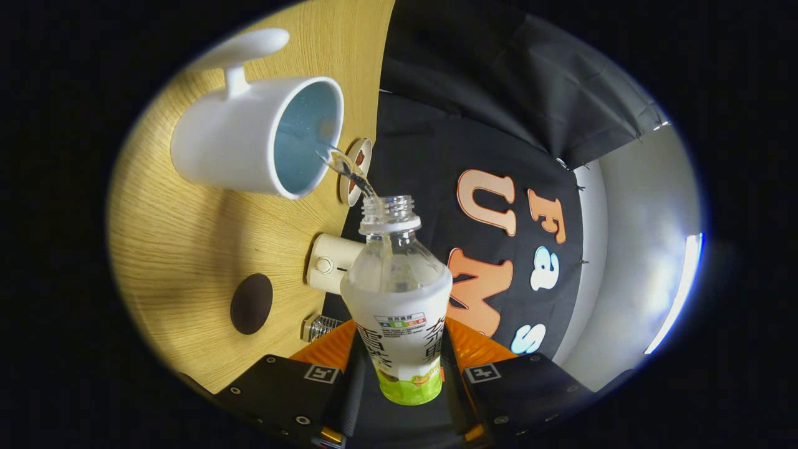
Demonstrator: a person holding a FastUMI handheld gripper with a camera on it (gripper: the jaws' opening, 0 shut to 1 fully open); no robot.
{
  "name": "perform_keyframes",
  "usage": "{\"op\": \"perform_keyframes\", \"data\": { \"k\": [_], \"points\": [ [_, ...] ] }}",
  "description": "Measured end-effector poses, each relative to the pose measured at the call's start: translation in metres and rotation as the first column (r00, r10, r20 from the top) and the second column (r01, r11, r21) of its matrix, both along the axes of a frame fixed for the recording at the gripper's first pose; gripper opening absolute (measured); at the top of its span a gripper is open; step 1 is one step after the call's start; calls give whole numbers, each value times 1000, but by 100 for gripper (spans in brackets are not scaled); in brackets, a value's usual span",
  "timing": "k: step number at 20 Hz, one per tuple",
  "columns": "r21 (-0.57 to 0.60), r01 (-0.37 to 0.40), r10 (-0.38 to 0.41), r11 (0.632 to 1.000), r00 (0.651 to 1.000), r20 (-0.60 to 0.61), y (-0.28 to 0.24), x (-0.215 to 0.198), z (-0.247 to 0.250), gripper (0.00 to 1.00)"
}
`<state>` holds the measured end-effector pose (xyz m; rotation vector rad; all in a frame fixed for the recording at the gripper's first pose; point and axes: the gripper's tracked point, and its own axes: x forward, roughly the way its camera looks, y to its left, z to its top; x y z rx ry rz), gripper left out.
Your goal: Take the bottle from table, then pour the juice into the cup, finally place the bottle on the coaster
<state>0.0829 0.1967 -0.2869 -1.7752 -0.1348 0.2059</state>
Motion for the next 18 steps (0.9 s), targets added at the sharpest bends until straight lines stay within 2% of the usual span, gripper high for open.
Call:
{"op": "perform_keyframes", "data": {
  "k": [18],
  "points": [
    [-132, -52, 63, 990, 995, 81, 8, 7, 19, 58]
  ]
}}
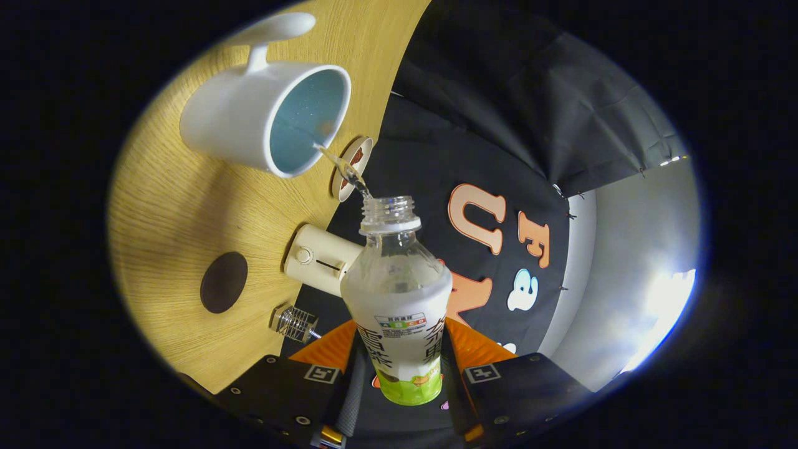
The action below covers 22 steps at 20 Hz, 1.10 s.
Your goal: Take the bottle from table, then pour the juice into the cup, finally place the bottle on the coaster
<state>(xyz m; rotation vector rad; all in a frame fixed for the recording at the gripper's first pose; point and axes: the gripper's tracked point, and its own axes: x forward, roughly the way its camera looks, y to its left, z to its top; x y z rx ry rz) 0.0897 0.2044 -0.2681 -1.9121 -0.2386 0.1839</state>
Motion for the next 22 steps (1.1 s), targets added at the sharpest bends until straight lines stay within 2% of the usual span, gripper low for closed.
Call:
{"op": "perform_keyframes", "data": {
  "k": [22],
  "points": [
    [-170, -108, 122, 980, 989, 80, 19, 1, 15, 58]
  ]
}}
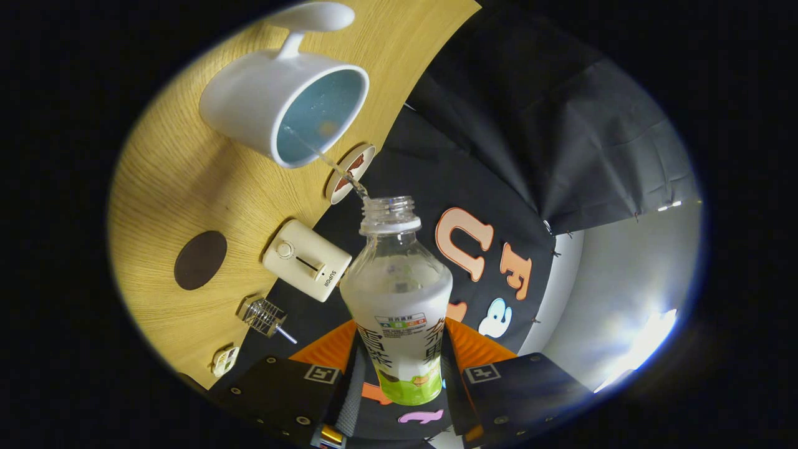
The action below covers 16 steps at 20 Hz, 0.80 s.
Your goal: Take the bottle from table, then pour the juice into the cup, finally place the bottle on the coaster
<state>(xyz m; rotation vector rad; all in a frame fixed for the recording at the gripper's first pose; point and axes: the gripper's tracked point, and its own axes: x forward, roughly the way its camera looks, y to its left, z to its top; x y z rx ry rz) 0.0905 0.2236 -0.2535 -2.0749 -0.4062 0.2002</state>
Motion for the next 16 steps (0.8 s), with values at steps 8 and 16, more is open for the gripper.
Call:
{"op": "perform_keyframes", "data": {
  "k": [8, 16],
  "points": [
    [-47, -37, 38, 998, 999, 9, 6, -1, 5, 58],
    [-90, -83, 86, 993, 996, 34, 17, 2, 10, 58]
  ]
}}
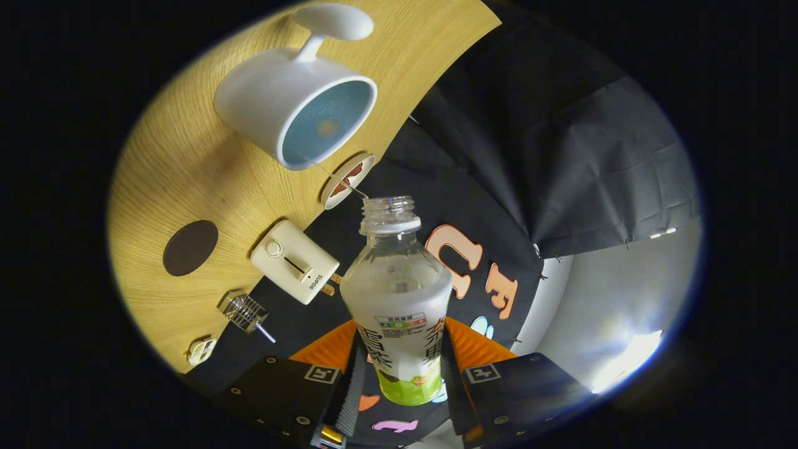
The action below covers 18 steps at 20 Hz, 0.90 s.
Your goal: Take the bottle from table, then pour the juice into the cup, finally place the bottle on the coaster
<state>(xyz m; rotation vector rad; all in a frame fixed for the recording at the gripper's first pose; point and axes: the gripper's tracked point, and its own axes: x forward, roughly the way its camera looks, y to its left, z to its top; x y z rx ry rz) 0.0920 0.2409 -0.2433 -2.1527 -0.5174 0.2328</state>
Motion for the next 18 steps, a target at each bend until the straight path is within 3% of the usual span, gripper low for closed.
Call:
{"op": "perform_keyframes", "data": {
  "k": [8, 12, 16, 18],
  "points": [
    [4, 1, -1, 1000, 1000, -17, 2, 2, -3, 58],
    [112, 57, -43, 992, 991, -129, -4, 1, -18, 58],
    [303, 131, -54, 944, 967, -250, -6, 2, -13, 58],
    [425, 193, -47, 884, 943, -330, -10, 5, -10, 58]
  ]
}}
